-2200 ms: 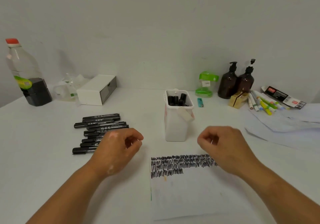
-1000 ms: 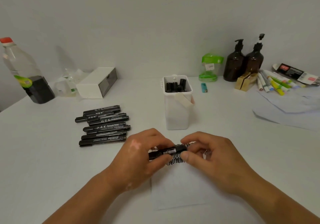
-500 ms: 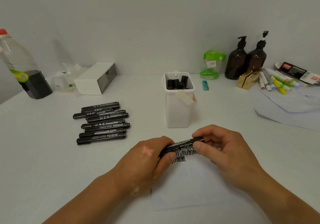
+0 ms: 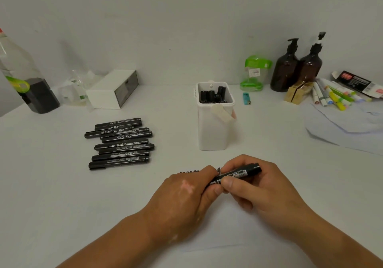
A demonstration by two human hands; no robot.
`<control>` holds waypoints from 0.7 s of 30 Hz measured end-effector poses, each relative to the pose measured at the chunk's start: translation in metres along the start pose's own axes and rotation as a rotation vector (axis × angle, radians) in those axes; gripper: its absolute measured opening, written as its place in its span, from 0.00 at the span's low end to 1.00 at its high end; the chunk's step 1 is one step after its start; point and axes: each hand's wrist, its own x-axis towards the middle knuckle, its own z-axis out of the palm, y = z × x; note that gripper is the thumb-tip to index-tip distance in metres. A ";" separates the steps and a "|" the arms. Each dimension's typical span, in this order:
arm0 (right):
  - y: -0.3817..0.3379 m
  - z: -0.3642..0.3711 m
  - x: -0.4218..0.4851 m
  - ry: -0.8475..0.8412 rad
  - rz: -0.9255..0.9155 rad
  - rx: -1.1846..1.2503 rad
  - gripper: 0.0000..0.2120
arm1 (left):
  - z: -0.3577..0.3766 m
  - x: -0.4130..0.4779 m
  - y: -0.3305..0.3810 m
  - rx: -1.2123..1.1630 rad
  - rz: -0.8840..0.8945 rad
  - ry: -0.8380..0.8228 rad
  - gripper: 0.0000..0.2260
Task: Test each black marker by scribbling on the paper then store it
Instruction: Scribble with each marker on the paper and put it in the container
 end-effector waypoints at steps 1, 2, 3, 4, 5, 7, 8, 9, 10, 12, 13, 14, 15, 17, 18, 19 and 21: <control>0.001 0.001 0.000 -0.009 -0.003 0.004 0.10 | 0.000 0.000 0.002 -0.001 0.001 0.003 0.16; 0.002 0.001 0.000 -0.014 -0.006 0.008 0.10 | 0.000 0.000 0.003 -0.005 0.001 0.004 0.16; 0.003 0.001 0.000 -0.017 -0.008 0.005 0.10 | 0.000 0.000 0.003 -0.010 0.000 0.004 0.15; 0.003 0.000 0.000 -0.018 -0.009 -0.007 0.10 | 0.000 0.000 0.003 -0.015 0.000 0.003 0.14; 0.004 0.000 0.000 -0.020 -0.011 -0.020 0.11 | 0.000 0.000 0.003 -0.022 0.000 0.001 0.13; 0.005 -0.001 0.000 -0.025 -0.017 -0.037 0.11 | 0.001 0.000 0.003 -0.033 0.002 -0.003 0.13; 0.005 -0.002 0.000 -0.030 -0.021 -0.039 0.11 | 0.001 0.000 0.003 -0.037 0.003 -0.006 0.13; 0.005 -0.002 0.000 -0.033 -0.025 -0.038 0.11 | 0.001 0.000 0.002 -0.042 0.004 -0.010 0.13; 0.005 -0.002 0.000 -0.036 -0.028 -0.036 0.11 | 0.001 0.000 0.002 -0.046 0.005 -0.015 0.13; 0.005 -0.002 0.001 -0.039 -0.033 -0.029 0.11 | 0.000 0.000 0.002 -0.054 0.008 -0.020 0.12; 0.005 -0.002 0.001 -0.040 -0.034 -0.024 0.10 | 0.000 0.000 0.002 -0.056 0.011 -0.022 0.11; 0.005 -0.002 0.001 -0.041 -0.037 -0.018 0.10 | 0.000 0.000 0.002 -0.058 0.011 -0.023 0.11; 0.004 -0.001 0.001 -0.043 -0.040 -0.012 0.10 | 0.000 0.000 0.002 -0.060 0.010 -0.024 0.11; 0.003 -0.001 0.000 -0.049 -0.044 -0.002 0.10 | 0.000 0.000 0.003 -0.062 0.006 -0.023 0.11; 0.003 -0.001 0.000 -0.051 -0.047 0.001 0.10 | 0.000 0.000 0.003 -0.063 0.002 -0.022 0.11; 0.002 -0.001 0.000 -0.051 -0.049 0.003 0.10 | -0.001 0.000 0.003 -0.065 -0.002 -0.020 0.11; 0.001 -0.001 0.000 -0.053 -0.057 0.004 0.10 | -0.001 0.000 0.003 -0.071 -0.009 -0.019 0.11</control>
